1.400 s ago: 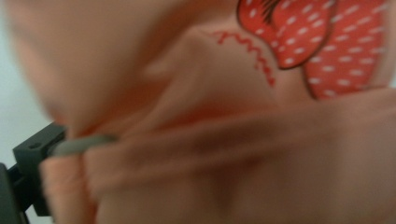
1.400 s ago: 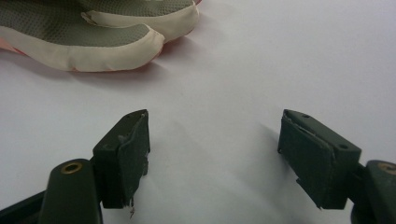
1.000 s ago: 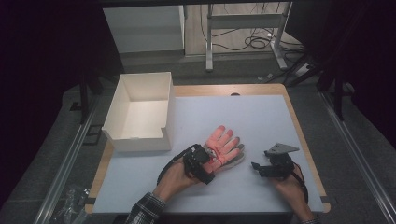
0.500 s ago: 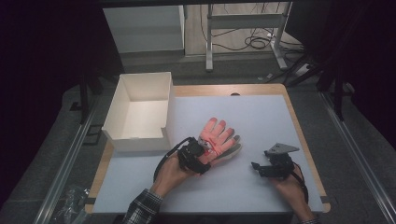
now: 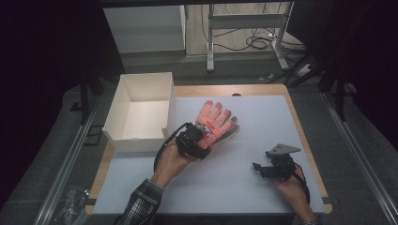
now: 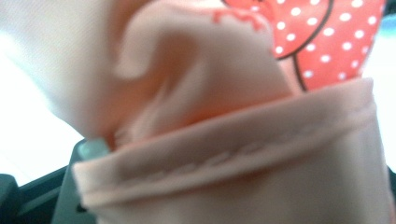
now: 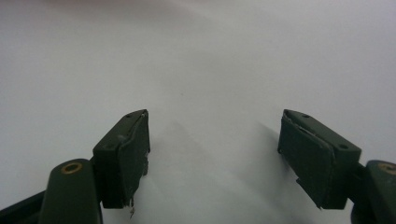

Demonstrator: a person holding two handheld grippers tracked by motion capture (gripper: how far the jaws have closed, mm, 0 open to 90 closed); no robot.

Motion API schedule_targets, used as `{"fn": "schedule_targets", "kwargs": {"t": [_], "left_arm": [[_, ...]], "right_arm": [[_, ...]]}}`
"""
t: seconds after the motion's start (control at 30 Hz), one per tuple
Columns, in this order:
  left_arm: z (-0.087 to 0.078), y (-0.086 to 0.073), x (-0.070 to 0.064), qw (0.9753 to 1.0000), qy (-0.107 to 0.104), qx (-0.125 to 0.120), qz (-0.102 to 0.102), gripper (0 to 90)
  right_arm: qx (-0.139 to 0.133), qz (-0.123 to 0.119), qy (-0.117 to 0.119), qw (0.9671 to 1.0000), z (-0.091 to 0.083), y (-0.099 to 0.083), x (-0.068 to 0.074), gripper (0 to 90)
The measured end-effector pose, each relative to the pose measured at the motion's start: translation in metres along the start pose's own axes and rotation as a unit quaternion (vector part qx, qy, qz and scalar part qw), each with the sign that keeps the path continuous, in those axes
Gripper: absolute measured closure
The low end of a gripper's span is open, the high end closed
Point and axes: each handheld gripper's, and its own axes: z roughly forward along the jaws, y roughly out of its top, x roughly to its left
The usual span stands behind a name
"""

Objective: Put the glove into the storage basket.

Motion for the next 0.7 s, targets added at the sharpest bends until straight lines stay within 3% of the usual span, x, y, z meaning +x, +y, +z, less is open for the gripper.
{"fn": "schedule_targets", "kwargs": {"t": [0.37,0.7], "left_arm": [[-0.012,0.03,0.01,0.9997,0.017,-0.005,-0.017,36.9],[-0.029,0.052,0.031,0.9983,0.04,-0.008,-0.041,36.4]], "right_arm": [[0.001,-0.001,0.0,1.0,0.0,0.0,0.0,25.2],[-0.001,0.0,0.0,1.0,0.0,0.0,0.0,25.3]]}}
